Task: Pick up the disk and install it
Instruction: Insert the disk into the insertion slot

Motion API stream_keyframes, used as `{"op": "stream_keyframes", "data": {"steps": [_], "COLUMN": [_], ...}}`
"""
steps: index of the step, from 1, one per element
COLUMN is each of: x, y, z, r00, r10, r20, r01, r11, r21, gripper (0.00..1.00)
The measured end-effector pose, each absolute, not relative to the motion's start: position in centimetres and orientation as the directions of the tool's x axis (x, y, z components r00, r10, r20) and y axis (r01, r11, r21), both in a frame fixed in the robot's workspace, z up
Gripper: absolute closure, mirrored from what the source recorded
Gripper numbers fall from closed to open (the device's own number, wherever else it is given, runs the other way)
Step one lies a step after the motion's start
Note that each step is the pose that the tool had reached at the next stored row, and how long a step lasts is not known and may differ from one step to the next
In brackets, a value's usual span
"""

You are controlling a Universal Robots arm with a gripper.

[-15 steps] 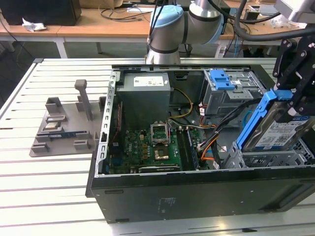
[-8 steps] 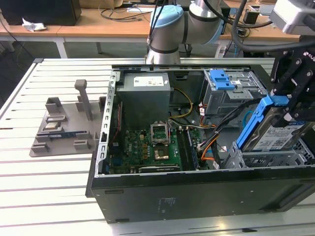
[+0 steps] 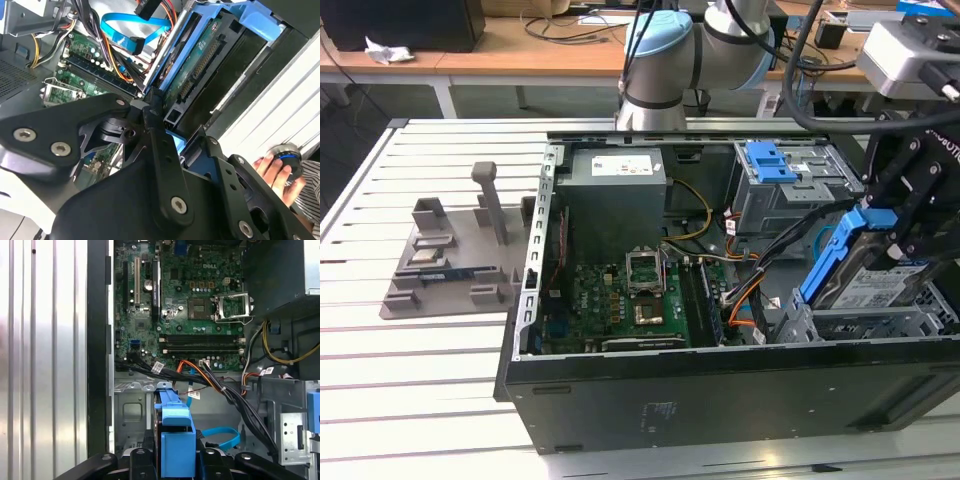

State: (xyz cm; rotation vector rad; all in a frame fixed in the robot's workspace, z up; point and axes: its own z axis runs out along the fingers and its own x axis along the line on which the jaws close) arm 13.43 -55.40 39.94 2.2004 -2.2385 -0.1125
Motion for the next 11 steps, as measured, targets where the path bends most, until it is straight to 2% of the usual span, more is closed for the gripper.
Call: {"op": "stream_keyframes", "data": {"steps": [7,8,9,11], "x": [13.43,13.43,13.43,13.43], "y": [-55.40,-55.40,-55.40,-55.40], "z": [39.56,39.56,39.55,39.54], "r00": [-0.018,-0.018,-0.018,-0.018], "r10": [-0.999,-0.999,-0.999,-0.999], "r20": [-0.050,-0.050,-0.050,-0.050], "r01": [-0.999,-0.999,-0.999,-0.999], "r11": [0.016,0.016,0.016,0.016], "r21": [0.052,0.052,0.052,0.052], "gripper": [0.63,0.62,0.56,0.56]}}
